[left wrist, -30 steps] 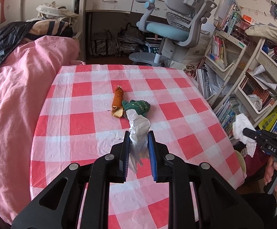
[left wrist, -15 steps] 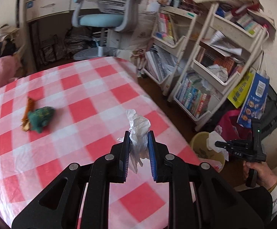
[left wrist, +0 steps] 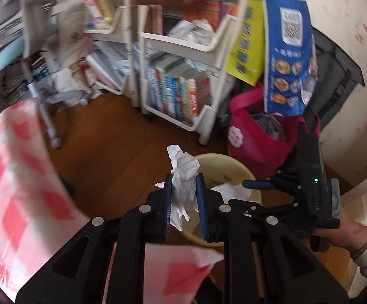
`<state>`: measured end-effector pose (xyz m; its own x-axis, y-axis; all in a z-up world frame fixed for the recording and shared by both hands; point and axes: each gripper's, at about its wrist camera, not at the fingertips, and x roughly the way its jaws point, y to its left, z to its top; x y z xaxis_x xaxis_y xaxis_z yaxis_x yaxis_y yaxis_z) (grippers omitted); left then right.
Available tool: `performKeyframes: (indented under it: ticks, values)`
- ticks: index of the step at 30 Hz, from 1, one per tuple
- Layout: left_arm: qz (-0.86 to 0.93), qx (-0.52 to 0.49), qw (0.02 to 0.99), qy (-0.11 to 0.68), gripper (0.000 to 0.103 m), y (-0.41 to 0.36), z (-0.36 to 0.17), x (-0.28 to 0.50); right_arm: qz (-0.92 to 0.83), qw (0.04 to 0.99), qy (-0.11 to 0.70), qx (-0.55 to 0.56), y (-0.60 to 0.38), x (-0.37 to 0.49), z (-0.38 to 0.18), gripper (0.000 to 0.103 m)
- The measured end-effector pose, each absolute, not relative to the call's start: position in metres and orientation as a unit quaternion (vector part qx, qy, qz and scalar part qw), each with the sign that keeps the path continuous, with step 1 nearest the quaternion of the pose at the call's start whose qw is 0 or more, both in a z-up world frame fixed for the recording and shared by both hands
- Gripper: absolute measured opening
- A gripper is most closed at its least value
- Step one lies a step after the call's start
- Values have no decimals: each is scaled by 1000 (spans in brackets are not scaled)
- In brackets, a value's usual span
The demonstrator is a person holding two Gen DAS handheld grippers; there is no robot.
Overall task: Collect trash
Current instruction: 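Carry both tissues over the yellow bin and open both grippers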
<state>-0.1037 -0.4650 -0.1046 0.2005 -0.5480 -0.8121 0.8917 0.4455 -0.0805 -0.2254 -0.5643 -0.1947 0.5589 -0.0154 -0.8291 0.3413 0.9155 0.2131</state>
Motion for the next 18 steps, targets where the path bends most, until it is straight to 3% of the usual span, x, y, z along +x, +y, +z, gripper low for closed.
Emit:
performKeyframes:
  ticks: [2,6,14,18]
  values:
    - [-497,227,729,413,21,-488,-116,-115,-119,867,451,175,-571,-236,-191,52]
    - [-495,264,723,403,50,-513,-126,-135,-148,871,432,183,-584,-253,-178,56]
    - [-442,258,780,361,70,-470,-96,-137,-148,898,379,167,-572,-244,-128,64]
    - [-384,233,826,340,79,-405,-66,-118,-120,922,342,137,-543,-220,-87,71]
